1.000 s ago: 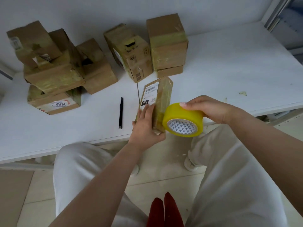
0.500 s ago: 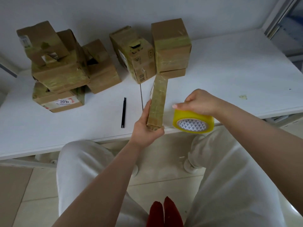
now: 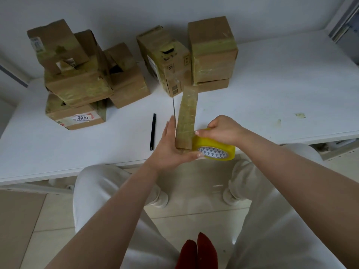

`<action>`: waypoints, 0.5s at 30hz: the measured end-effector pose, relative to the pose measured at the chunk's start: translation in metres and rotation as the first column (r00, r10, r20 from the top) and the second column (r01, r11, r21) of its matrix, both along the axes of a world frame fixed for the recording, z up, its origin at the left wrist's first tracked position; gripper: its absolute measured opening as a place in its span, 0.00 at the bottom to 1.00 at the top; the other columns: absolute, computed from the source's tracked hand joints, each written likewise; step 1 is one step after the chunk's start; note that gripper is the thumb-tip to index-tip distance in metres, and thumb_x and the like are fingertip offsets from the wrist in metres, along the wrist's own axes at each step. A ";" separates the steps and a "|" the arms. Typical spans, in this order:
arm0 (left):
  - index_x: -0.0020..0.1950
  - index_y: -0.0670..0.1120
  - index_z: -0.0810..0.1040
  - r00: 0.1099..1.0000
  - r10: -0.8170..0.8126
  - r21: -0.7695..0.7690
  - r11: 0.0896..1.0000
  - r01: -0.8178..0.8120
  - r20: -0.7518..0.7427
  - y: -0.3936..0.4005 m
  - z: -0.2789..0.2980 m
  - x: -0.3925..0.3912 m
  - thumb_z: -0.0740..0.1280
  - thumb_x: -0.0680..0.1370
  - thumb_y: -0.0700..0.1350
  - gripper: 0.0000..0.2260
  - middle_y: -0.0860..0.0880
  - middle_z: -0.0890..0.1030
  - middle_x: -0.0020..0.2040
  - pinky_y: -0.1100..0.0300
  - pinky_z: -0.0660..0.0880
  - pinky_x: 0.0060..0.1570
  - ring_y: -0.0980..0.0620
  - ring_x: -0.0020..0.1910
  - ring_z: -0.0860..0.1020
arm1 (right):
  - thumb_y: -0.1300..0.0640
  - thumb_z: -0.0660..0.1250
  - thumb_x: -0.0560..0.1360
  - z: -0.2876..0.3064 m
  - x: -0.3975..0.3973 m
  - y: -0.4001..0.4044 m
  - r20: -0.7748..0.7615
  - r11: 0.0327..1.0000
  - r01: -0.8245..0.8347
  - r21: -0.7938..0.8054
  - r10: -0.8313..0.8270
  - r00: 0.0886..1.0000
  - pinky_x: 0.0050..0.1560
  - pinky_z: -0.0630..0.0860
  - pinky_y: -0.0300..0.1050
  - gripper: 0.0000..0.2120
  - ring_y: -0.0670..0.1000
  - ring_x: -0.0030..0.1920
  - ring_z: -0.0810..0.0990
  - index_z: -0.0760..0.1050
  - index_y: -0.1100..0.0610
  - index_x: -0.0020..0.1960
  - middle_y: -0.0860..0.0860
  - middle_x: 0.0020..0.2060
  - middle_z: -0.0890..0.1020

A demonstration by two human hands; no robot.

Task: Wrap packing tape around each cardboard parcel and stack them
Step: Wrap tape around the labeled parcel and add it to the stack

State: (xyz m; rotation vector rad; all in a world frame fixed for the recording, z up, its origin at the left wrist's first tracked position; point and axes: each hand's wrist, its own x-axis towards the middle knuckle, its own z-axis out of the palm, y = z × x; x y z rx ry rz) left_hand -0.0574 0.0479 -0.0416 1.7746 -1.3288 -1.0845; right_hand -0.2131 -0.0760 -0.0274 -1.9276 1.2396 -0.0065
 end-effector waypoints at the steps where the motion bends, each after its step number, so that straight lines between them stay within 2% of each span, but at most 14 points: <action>1: 0.78 0.60 0.42 0.993 -0.001 -0.034 0.999 0.005 0.122 -0.003 0.007 -0.003 0.75 0.64 0.66 0.55 0.57 0.50 0.80 0.49 0.59 0.74 0.56 0.79 0.49 | 0.37 0.70 0.71 0.000 0.002 0.000 0.002 1.000 -0.004 -0.004 0.004 1.000 0.35 0.69 0.44 0.24 0.50 0.30 0.74 0.73 0.55 0.28 0.50 0.26 0.73; 3: 0.79 0.59 0.41 0.925 -0.056 -0.037 0.996 0.075 0.375 -0.013 0.022 -0.013 0.70 0.67 0.68 0.51 0.52 0.38 0.80 0.47 0.54 0.74 0.51 0.78 0.37 | 0.38 0.69 0.71 0.001 0.007 0.001 0.002 1.000 -0.019 0.000 0.019 1.000 0.36 0.70 0.45 0.24 0.50 0.30 0.74 0.74 0.55 0.28 0.50 0.24 0.73; 5: 0.80 0.56 0.46 0.778 -0.178 0.135 0.984 0.121 0.602 -0.025 0.030 -0.024 0.67 0.68 0.70 0.48 0.46 0.31 0.78 0.39 0.58 0.73 0.45 0.76 0.31 | 0.40 0.69 0.72 0.002 0.009 0.001 0.013 0.999 -0.029 0.027 0.028 1.000 0.35 0.67 0.44 0.24 0.51 0.29 0.70 0.72 0.56 0.27 0.51 0.23 0.69; 7: 0.79 0.54 0.49 0.661 -0.261 0.283 0.956 0.076 0.703 -0.032 0.026 -0.026 0.68 0.69 0.69 0.47 0.43 0.27 0.76 0.37 0.62 0.70 0.41 0.75 0.29 | 0.42 0.69 0.73 0.003 0.005 0.001 0.066 0.996 -0.026 0.090 0.020 0.998 0.36 0.67 0.44 0.23 0.51 0.32 0.71 0.75 0.60 0.31 0.52 0.27 0.71; 8: 0.79 0.55 0.50 0.635 -0.270 0.304 0.951 0.058 0.724 -0.033 0.024 -0.024 0.70 0.70 0.66 0.45 0.43 0.26 0.75 0.37 0.64 0.70 0.39 0.75 0.30 | 0.42 0.70 0.73 0.004 0.002 0.000 0.110 0.991 -0.013 0.137 -0.003 0.994 0.39 0.69 0.44 0.22 0.51 0.34 0.73 0.79 0.62 0.36 0.54 0.31 0.74; 10: 0.78 0.58 0.52 0.658 -0.248 0.295 0.955 0.041 0.711 -0.032 0.022 -0.015 0.72 0.73 0.58 0.41 0.43 0.27 0.75 0.39 0.64 0.70 0.36 0.76 0.35 | 0.42 0.71 0.73 0.007 -0.005 -0.002 0.184 0.977 -0.006 0.213 -0.034 0.982 0.44 0.71 0.45 0.21 0.51 0.39 0.76 0.80 0.63 0.42 0.54 0.37 0.77; 12: 0.77 0.60 0.55 0.739 -0.189 0.277 0.961 0.004 0.646 -0.029 0.025 -0.003 0.74 0.73 0.52 0.38 0.44 0.29 0.76 0.43 0.63 0.72 0.32 0.77 0.47 | 0.42 0.70 0.73 0.012 -0.007 -0.003 0.220 0.972 -0.043 0.230 -0.008 0.976 0.46 0.71 0.45 0.19 0.51 0.42 0.77 0.79 0.59 0.42 0.53 0.39 0.77; 14: 0.74 0.61 0.60 0.816 -0.124 0.244 0.970 -0.022 0.564 -0.026 0.026 0.006 0.76 0.72 0.48 0.37 0.44 0.33 0.78 0.47 0.63 0.71 0.34 0.75 0.57 | 0.40 0.68 0.73 0.019 -0.007 -0.003 0.244 0.968 -0.087 0.235 0.028 0.969 0.49 0.73 0.44 0.19 0.51 0.46 0.78 0.80 0.57 0.44 0.52 0.42 0.80; 15: 0.73 0.60 0.62 0.854 -0.090 0.220 0.975 -0.029 0.513 -0.025 0.026 0.010 0.76 0.71 0.46 0.36 0.45 0.35 0.78 0.49 0.62 0.72 0.36 0.76 0.57 | 0.39 0.68 0.73 0.024 -0.009 -0.003 0.261 0.965 -0.101 0.243 0.035 0.965 0.49 0.73 0.43 0.19 0.50 0.47 0.78 0.80 0.55 0.46 0.52 0.44 0.80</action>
